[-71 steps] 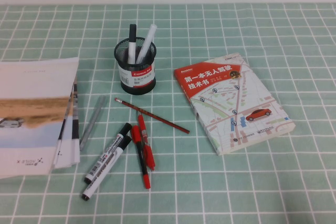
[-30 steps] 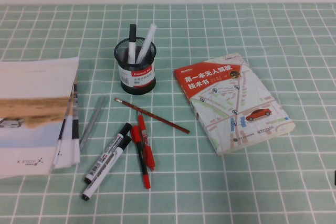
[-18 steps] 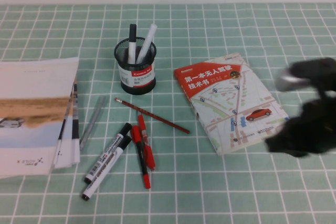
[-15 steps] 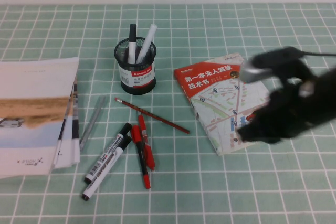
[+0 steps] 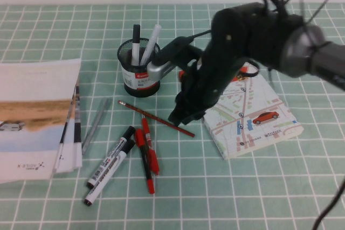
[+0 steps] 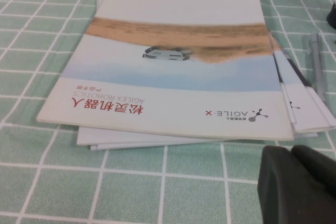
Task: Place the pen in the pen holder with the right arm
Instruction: Pick up the pen on the table, then place the pen onto the pen holder
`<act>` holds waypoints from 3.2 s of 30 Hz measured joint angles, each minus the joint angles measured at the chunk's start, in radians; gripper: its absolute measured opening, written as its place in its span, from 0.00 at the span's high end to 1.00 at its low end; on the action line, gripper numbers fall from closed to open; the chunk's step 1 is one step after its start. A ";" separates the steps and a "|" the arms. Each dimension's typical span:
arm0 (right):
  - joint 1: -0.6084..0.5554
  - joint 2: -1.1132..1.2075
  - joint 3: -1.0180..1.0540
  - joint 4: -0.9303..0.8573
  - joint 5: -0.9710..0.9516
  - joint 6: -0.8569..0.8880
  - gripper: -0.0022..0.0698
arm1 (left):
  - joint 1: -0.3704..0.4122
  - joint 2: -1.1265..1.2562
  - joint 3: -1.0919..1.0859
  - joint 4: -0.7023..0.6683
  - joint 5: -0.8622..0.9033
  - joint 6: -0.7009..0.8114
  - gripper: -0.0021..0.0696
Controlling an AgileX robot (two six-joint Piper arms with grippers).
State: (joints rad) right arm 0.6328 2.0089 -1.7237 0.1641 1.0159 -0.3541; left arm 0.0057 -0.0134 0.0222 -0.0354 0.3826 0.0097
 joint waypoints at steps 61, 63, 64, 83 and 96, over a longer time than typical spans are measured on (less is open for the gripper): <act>0.079 0.390 -0.445 -0.145 0.129 0.028 0.95 | 0.000 0.000 0.000 0.000 0.000 0.000 0.98; 0.079 0.390 -0.445 -0.149 0.137 0.038 0.95 | 0.000 0.000 0.000 0.000 0.000 0.000 0.98; 0.079 0.390 -0.447 -0.149 0.142 0.041 0.96 | 0.000 0.000 0.000 0.000 0.000 0.000 0.98; 0.127 0.109 -0.200 -0.164 0.064 0.071 0.96 | 0.000 0.000 0.000 0.000 0.000 0.000 0.98; 0.126 -0.181 0.361 -0.018 -0.973 0.072 0.96 | 0.000 0.000 0.000 0.000 0.000 0.000 0.98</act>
State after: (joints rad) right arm 0.7584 1.8278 -1.3631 0.1461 0.0427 -0.2821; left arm 0.0057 -0.0134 0.0222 -0.0354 0.3826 0.0097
